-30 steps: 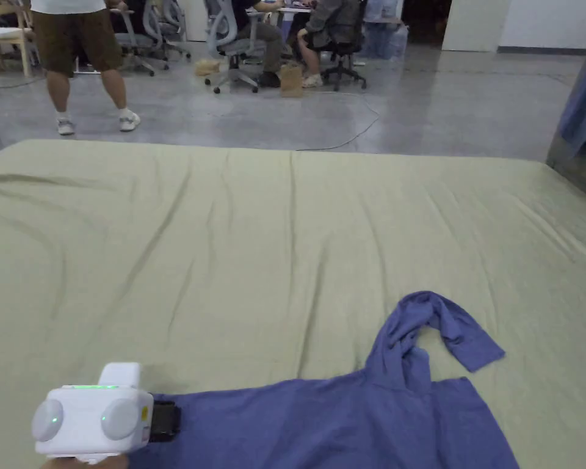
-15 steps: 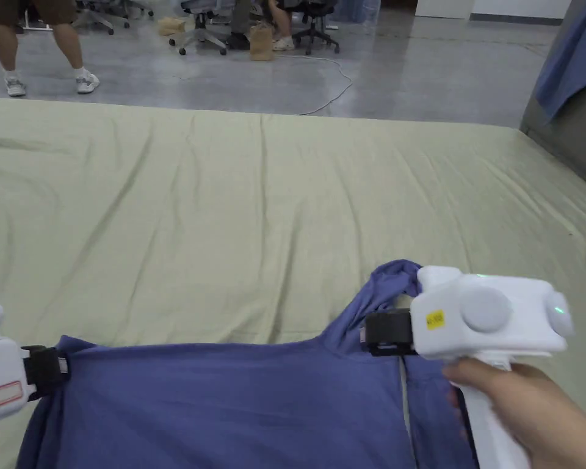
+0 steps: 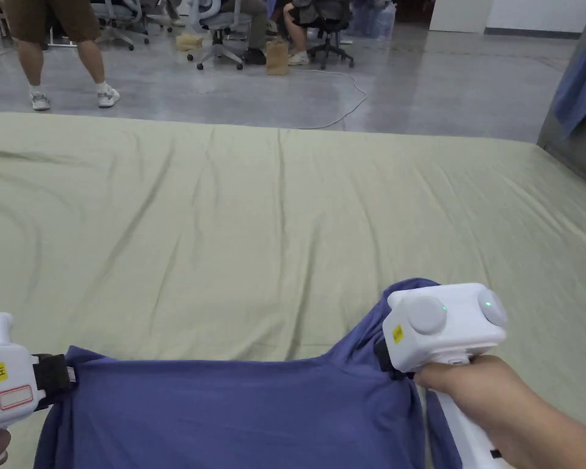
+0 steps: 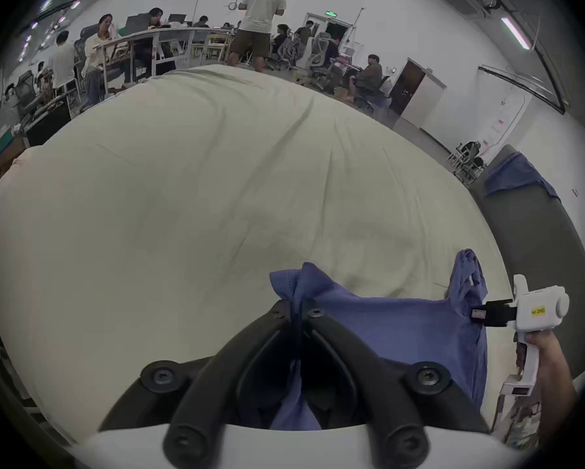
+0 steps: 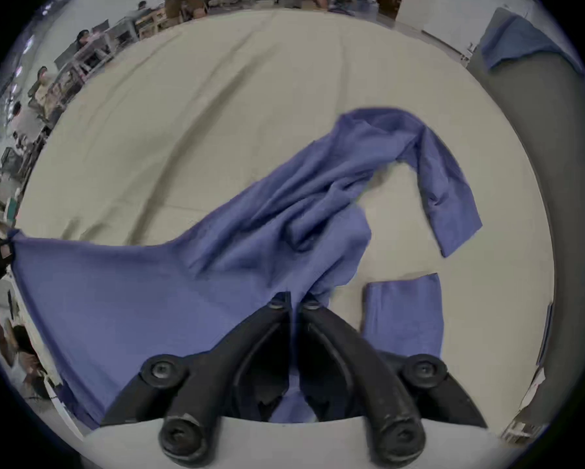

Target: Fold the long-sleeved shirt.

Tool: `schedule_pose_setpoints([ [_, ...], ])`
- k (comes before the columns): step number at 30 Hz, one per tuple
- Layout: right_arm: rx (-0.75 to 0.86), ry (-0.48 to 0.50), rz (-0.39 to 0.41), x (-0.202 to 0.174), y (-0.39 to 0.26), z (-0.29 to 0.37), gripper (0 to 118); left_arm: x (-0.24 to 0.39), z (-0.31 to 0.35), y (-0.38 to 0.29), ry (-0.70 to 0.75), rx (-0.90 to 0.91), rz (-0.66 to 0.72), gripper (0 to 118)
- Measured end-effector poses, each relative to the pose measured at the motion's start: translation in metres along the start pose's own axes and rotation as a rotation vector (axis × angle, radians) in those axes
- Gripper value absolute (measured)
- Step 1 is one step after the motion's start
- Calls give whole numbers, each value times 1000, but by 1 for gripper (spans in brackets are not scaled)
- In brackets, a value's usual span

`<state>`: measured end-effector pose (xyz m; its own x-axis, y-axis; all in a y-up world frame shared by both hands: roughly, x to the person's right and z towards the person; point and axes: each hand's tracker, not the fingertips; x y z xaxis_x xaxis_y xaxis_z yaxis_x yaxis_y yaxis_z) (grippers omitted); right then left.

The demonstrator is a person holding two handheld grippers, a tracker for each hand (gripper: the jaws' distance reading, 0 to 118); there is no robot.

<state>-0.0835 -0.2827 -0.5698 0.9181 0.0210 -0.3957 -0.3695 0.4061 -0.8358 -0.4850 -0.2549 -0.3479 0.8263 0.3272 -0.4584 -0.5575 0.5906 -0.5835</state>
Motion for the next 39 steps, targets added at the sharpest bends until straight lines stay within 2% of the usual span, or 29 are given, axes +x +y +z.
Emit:
schedule_pose_setpoints([
  [5, 244, 24, 32, 5, -40, 106, 0, 16, 58, 2, -56, 68, -11, 0],
  [12, 595, 86, -95, 21, -125, 271, 0, 40, 185, -4, -119, 299, -105, 0],
  [17, 767, 98, -104, 27, -168, 362, 0, 57, 272, 0, -203, 430, -106, 0],
  [21, 823, 109, -114, 31, -170, 409, 0, 68, 307, 11, -233, 496, -112, 0],
  [24, 883, 50, -78, 34, -150, 434, 0, 84, 322, 25, -279, 543, -101, 0],
  [26, 896, 59, -82, 41, -129, 451, 0, 97, 327, 45, -316, 551, -74, 0],
  [32, 919, 3, -79, 66, -19, 497, 0, 150, 327, 139, -345, 613, -70, 0],
  [37, 924, -141, -13, 74, 83, 530, 0, 195, 322, 226, -333, 665, -57, 0],
  [39, 913, -167, -25, 78, 122, 541, 0, 214, 321, 256, -314, 667, -75, 0],
])
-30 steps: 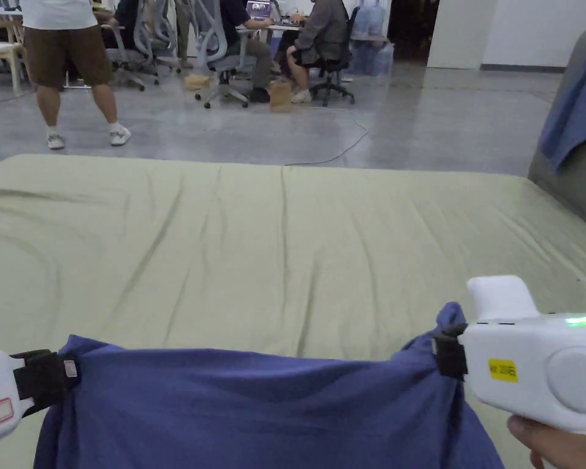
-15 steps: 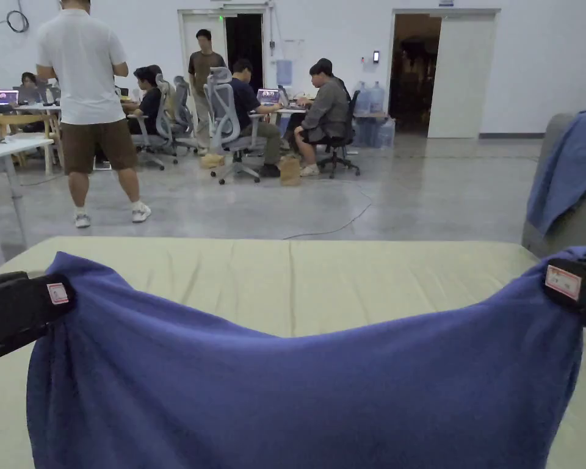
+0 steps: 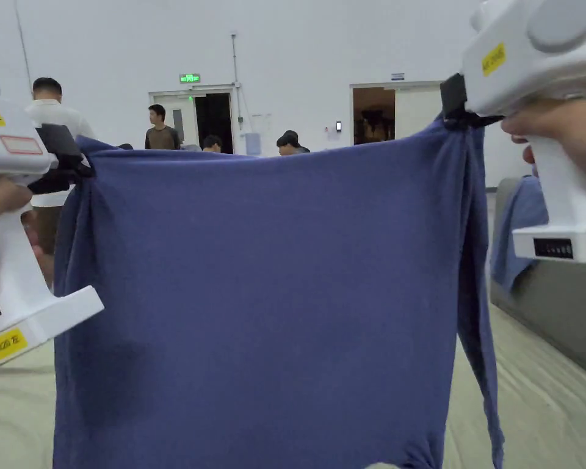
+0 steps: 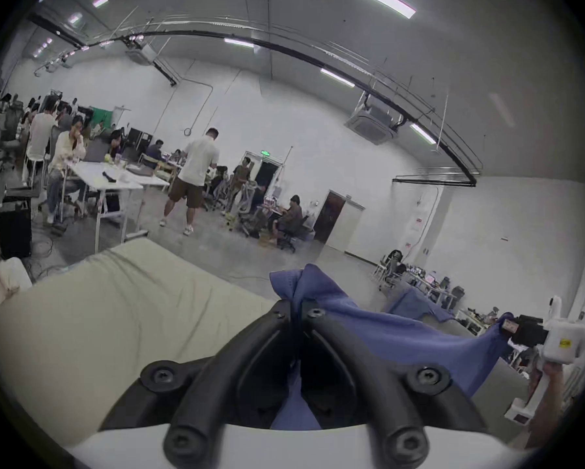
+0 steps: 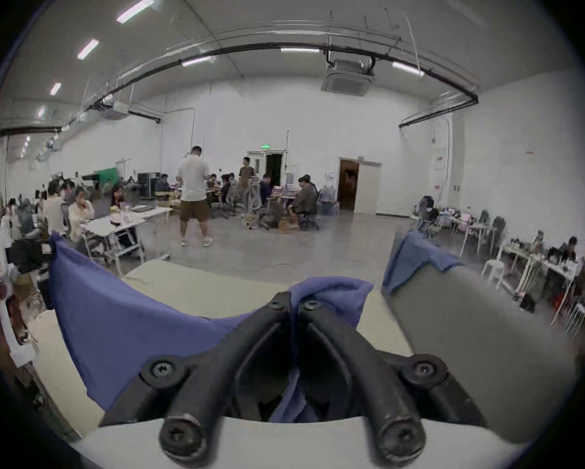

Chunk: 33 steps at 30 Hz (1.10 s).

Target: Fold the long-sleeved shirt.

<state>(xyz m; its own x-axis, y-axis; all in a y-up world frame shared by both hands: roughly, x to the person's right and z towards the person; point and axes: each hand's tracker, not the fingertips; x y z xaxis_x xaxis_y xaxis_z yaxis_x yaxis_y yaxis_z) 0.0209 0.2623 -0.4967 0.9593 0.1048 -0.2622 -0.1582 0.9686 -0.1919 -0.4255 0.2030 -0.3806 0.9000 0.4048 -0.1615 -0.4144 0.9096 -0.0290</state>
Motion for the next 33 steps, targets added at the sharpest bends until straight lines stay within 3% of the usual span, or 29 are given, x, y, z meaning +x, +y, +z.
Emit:
schedule_pose_setpoints([
  [2, 17, -72, 104, -2, 27, -23, 0, 16, -21, 14, 24, 20, -36, 0],
  [7, 51, -120, 48, 7, 70, -70, 0, 46, -69, 40, 61, 34, -95, 0],
  [11, 59, -168, 51, 17, 102, -100, 0, 69, -95, 64, 104, 66, -154, 0],
  [18, 24, -195, 71, 21, 95, -134, 0, 81, -126, 65, 130, 87, -208, 0],
  [24, -161, -114, 110, 17, -10, -200, 0, 41, -176, -18, 168, -65, -272, 0],
  [28, -344, -71, 22, 3, -141, -259, 0, -11, -215, -121, 203, -260, -255, 0],
  [33, -576, -43, 85, -31, -288, -285, 0, -73, -228, -245, 266, -478, -241, 0],
])
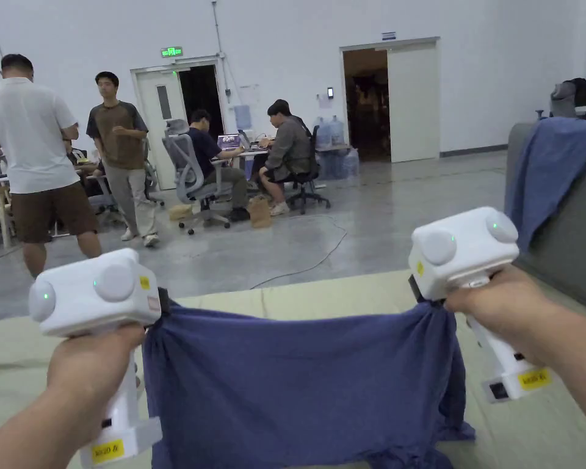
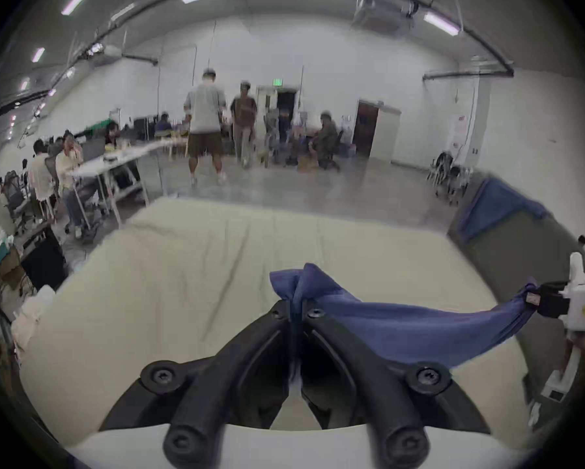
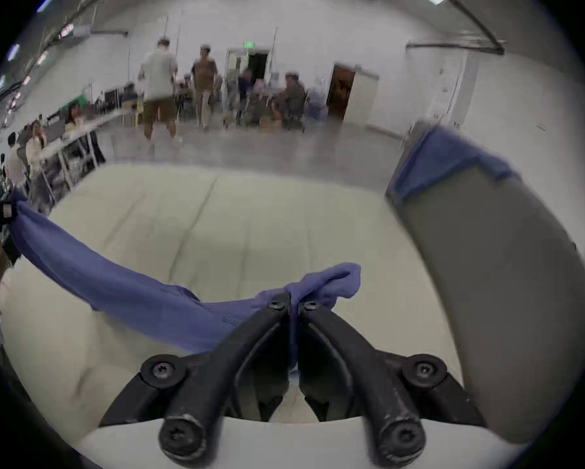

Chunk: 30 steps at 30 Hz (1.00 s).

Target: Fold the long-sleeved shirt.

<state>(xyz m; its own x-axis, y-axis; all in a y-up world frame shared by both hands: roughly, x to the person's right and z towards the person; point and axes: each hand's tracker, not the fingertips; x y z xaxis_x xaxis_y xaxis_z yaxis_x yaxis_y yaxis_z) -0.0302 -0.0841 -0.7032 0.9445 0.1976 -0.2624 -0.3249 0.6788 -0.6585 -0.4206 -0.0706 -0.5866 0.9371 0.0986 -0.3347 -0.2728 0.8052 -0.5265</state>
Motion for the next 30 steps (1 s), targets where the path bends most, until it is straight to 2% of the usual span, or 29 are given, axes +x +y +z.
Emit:
schedule_pose_setpoints([
  [3, -37, 42, 14, -8, -39, -14, 0, -17, -7, -48, 31, -67, -29, 0],
  [6, -31, 97, 11, -9, -81, 14, 0, -42, 11, -82, -1, -87, -9, 0],
  [8, -21, 157, -31, -6, -112, 44, 0, -55, 40, -108, -23, -96, -25, 0],
  [12, -9, 160, 1, -9, -188, 116, 0, -80, 111, -162, -81, -137, -39, 0],
  [15, -26, 190, -30, -14, -247, 166, 0, -95, 164, -202, -99, -165, -45, 0],
  [18, -43, 203, -27, -21, -304, 203, 0, -103, 212, -244, -124, -186, -84, 0],
  [23, -196, 241, -69, -39, -388, 227, 0, -124, 257, -308, -144, -280, -77, 0],
  [28, -387, 251, -150, -51, -449, 215, 0, -144, 267, -366, -131, -380, -66, 0],
  [30, -451, 244, -149, -59, -465, 206, 0, -149, 264, -384, -126, -410, -51, 0],
])
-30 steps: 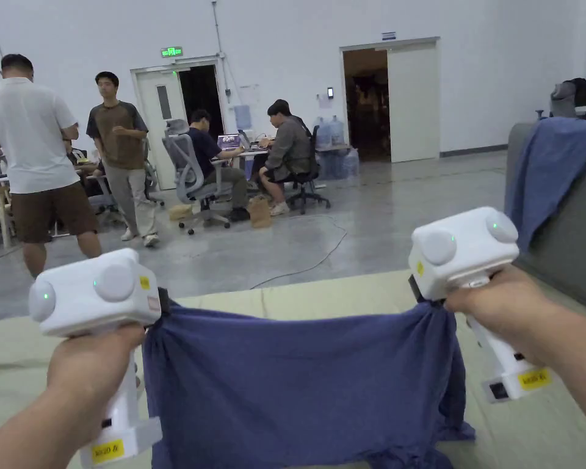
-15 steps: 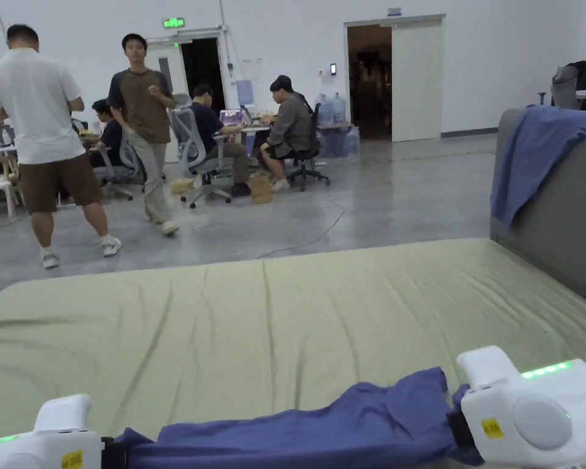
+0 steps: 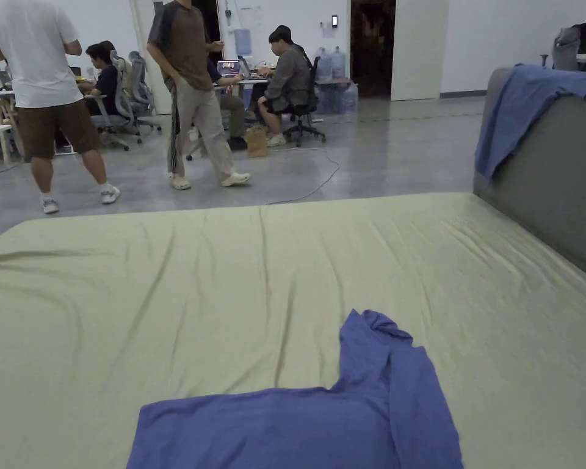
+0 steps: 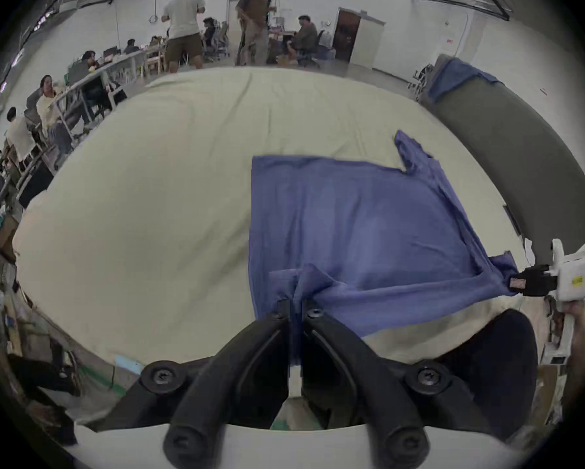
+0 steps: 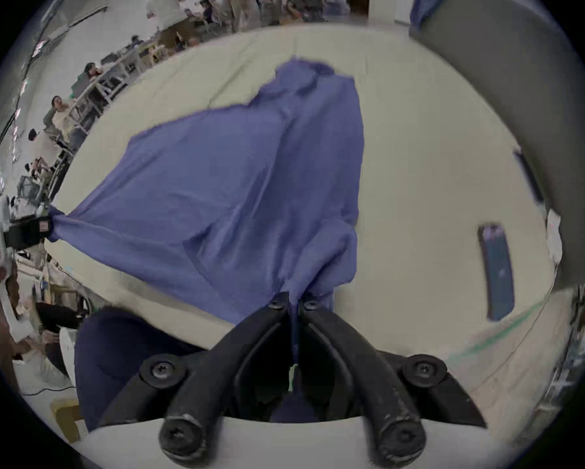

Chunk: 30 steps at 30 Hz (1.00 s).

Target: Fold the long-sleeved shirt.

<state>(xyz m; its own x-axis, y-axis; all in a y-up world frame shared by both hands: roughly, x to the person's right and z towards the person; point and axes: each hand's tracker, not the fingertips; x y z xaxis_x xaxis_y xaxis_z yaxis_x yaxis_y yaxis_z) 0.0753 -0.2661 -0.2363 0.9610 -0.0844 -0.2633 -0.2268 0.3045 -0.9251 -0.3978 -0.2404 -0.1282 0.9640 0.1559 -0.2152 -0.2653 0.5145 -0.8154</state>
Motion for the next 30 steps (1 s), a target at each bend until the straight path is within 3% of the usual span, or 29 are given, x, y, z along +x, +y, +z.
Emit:
schedule_pose_setpoints([
  [6, -123, -49, -9, -5, -8, -48, 0, -13, -41, -27, 25, -103, 20, 0],
  [10, -151, -31, -39, -5, 2, -53, 0, -24, -74, -40, 54, -184, 91, 0],
  [13, -164, -50, -32, -5, 5, -58, 7, -23, -83, -43, 54, -170, 100, 11],
  [14, -162, -48, -32, -6, 6, -55, 8, -23, -80, -39, 57, -181, 140, 17],
  [15, -162, -41, 0, -7, 7, -49, 11, -21, -74, -31, 59, -201, 174, 33],
  [16, -137, -51, 42, -6, 8, -38, 14, -19, -65, -24, 31, -213, 191, 41],
  [18, -55, -75, 43, -1, 8, -7, 26, -11, -35, -14, -1, -142, 165, 61],
  [19, 7, -109, 34, 0, 9, 11, 66, -4, -16, -10, -14, -36, 137, 103],
  [20, 70, -110, 26, 2, 9, 29, 98, 3, 2, -7, -26, 54, 112, 118],
  [21, 143, -98, 25, 5, 8, 48, 111, 12, 18, -7, -42, 127, 95, 118],
  [23, 222, -52, -10, 6, 5, 70, 113, 30, 40, -12, -59, 188, 59, 118],
  [25, 274, -15, -58, 7, -1, 77, 113, 52, 48, -17, -14, 123, 16, 116],
  [26, 306, 2, -92, 7, -5, 77, 112, 60, 48, -22, -28, 174, -10, 98],
  [27, 334, 24, -121, 7, -8, 76, 100, 71, 46, -25, -9, 192, -31, 48],
  [28, 306, 41, -138, 7, -6, 69, 51, 79, 44, -27, 1, 213, -31, 0],
  [29, 252, 52, -183, 5, -5, 58, 0, 83, 43, -27, -13, 185, -34, 0],
  [30, 239, 51, -185, 11, 2, 50, 0, 86, 37, -24, -69, 170, -14, 0],
])
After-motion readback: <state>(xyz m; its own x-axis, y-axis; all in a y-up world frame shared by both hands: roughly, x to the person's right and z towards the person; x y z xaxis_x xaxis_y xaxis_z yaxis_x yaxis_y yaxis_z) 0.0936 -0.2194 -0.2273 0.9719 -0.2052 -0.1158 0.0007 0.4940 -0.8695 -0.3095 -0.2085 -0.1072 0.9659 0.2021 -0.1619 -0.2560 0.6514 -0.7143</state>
